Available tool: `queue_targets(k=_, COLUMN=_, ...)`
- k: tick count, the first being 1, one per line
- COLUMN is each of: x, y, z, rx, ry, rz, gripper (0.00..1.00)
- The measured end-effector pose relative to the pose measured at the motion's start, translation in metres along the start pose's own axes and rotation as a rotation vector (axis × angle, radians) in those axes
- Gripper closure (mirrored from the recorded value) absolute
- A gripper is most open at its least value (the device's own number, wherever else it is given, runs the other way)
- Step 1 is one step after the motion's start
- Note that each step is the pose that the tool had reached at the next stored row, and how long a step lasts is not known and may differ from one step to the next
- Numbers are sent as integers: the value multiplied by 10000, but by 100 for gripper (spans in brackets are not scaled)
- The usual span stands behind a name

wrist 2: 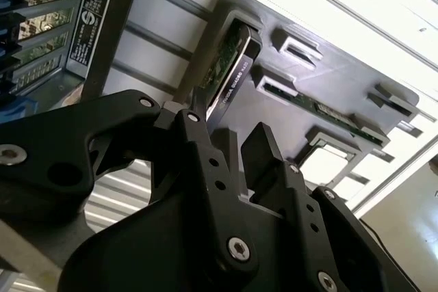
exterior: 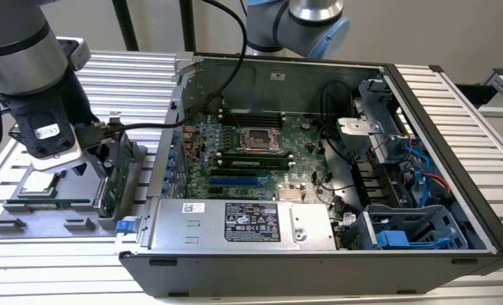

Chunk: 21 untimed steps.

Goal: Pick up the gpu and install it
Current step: 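Pick up the gpu and move the gpu toward the slot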

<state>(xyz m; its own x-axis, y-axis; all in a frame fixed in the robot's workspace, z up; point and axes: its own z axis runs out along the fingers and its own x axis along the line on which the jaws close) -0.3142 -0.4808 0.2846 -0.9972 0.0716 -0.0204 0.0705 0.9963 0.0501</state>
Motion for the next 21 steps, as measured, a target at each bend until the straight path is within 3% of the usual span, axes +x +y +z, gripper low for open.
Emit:
queue_targets(k=16, x=22, y=-6, z=98, rx=-1, ry=-1, rz=0, gripper=0)
queue_targets(k=21, x=23, y=-8, z=131, rx=-4, ry=-53, rz=-2, gripper=0)
